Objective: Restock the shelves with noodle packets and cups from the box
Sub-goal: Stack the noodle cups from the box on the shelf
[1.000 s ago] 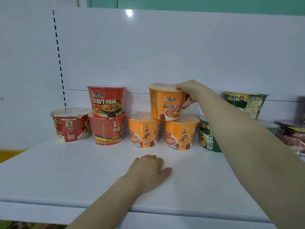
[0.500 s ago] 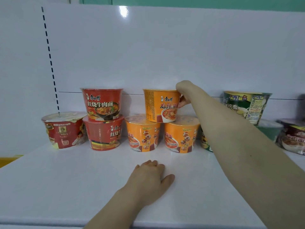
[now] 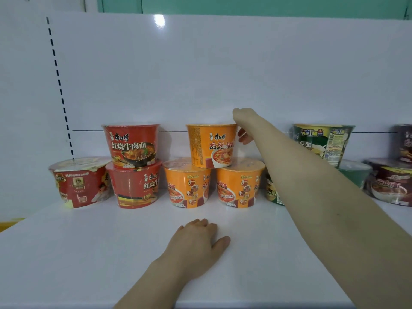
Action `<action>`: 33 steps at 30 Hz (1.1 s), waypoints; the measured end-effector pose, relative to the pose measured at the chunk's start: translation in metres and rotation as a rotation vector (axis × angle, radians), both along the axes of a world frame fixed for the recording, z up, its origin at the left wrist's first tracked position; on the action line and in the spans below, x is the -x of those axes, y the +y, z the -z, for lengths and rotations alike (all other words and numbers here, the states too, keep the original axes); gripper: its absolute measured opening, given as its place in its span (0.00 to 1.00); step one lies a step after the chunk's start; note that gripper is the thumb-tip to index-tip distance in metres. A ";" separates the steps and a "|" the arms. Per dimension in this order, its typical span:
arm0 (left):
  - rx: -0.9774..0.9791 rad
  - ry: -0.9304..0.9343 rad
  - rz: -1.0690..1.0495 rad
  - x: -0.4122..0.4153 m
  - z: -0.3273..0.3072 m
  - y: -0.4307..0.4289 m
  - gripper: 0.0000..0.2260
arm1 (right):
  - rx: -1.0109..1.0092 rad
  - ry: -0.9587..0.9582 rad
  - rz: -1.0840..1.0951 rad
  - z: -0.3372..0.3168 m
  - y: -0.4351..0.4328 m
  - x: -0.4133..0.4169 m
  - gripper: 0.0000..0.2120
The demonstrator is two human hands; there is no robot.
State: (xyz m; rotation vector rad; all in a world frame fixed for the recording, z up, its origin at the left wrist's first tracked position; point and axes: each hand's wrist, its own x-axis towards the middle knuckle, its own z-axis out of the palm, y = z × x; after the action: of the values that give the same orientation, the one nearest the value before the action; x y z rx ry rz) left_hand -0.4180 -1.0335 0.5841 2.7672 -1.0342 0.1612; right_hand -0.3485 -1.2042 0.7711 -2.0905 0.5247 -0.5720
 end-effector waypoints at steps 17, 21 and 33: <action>0.193 -0.510 -0.069 0.015 -0.020 0.035 0.20 | 0.659 -0.350 -0.232 0.071 0.048 0.088 0.16; 0.195 -0.529 -0.162 0.020 -0.024 0.075 0.18 | 0.734 -0.311 -0.340 0.089 0.078 0.094 0.17; 0.137 -0.532 -0.316 -0.010 -0.031 0.215 0.20 | 0.846 -0.248 -0.577 0.113 0.207 0.058 0.13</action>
State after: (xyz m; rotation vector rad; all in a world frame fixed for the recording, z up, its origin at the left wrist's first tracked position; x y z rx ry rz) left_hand -0.4084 -0.8187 0.6146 2.7982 -0.6287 1.0142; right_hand -0.4062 -0.9971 0.6576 -2.7221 -0.5649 -0.7634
